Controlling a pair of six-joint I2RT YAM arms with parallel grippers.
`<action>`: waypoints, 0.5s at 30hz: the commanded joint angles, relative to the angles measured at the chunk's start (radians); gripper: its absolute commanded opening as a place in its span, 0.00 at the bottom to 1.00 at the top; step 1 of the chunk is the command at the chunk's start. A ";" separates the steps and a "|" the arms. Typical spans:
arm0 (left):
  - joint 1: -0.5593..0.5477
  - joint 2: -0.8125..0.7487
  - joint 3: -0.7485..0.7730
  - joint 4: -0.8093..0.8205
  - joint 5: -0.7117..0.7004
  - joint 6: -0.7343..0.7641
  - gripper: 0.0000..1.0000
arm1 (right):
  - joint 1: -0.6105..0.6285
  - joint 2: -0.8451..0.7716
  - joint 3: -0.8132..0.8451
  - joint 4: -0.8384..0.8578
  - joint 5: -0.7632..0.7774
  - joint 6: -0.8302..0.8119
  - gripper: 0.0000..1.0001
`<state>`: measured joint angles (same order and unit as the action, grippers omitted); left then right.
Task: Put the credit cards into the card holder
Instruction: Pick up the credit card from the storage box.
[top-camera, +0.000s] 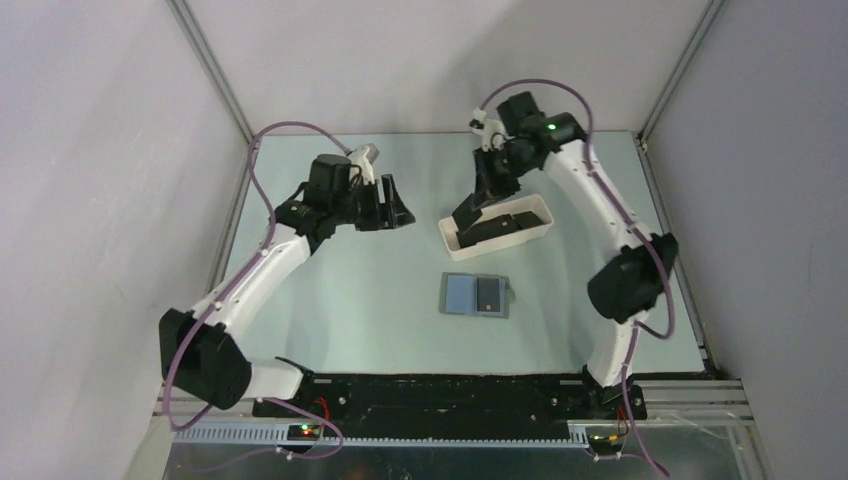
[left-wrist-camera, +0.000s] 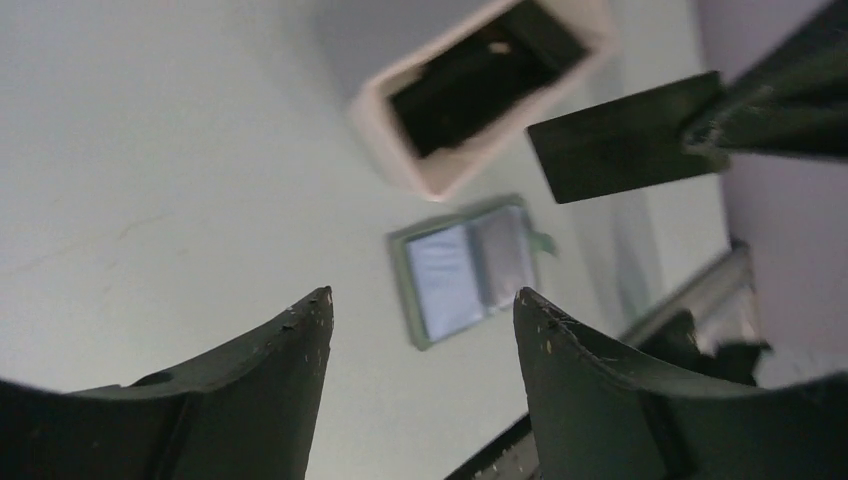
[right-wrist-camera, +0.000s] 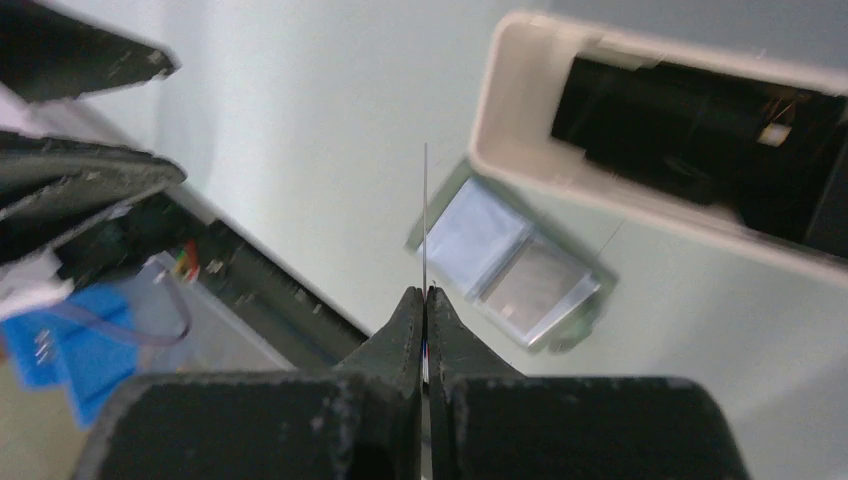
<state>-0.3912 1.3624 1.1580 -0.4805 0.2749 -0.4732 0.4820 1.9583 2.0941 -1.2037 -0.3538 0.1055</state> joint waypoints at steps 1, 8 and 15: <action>-0.014 -0.071 0.045 0.086 0.383 0.150 0.72 | -0.049 -0.200 -0.141 -0.042 -0.331 -0.082 0.00; -0.101 -0.039 0.066 0.092 0.662 0.143 0.72 | -0.047 -0.387 -0.449 0.005 -0.639 -0.085 0.00; -0.220 0.057 0.091 0.093 0.770 0.102 0.65 | -0.033 -0.421 -0.513 0.024 -0.735 -0.080 0.00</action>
<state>-0.5674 1.3849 1.2140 -0.4049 0.9180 -0.3656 0.4526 1.5742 1.5780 -1.2060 -0.9722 0.0330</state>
